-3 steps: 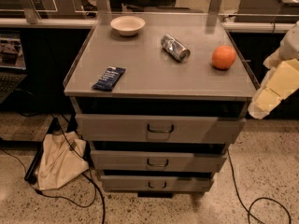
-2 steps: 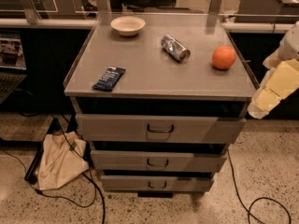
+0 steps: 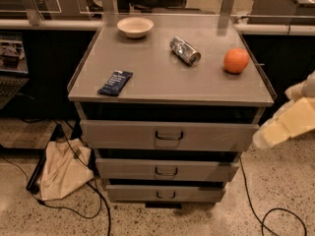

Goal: Open top drawer

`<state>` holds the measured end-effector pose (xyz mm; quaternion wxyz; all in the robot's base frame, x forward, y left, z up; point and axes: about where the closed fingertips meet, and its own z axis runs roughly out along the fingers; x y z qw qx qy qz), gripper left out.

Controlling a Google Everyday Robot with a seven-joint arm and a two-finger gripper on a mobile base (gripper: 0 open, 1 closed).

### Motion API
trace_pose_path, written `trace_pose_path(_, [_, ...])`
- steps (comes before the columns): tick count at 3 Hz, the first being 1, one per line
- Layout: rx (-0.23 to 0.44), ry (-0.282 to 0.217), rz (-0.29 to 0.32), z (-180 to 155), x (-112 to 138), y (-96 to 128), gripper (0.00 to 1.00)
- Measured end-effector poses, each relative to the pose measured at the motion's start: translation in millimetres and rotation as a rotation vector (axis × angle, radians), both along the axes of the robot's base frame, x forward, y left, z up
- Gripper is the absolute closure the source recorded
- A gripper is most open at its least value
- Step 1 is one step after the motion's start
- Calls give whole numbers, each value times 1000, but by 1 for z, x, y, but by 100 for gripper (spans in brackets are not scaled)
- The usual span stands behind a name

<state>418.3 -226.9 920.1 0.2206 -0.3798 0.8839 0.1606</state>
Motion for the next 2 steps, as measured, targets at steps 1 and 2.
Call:
trace_pose_path(1, [91,-3,-162,-56,-11,6,3])
trace_pose_path(2, [88,25,-231,-100,3,11,9])
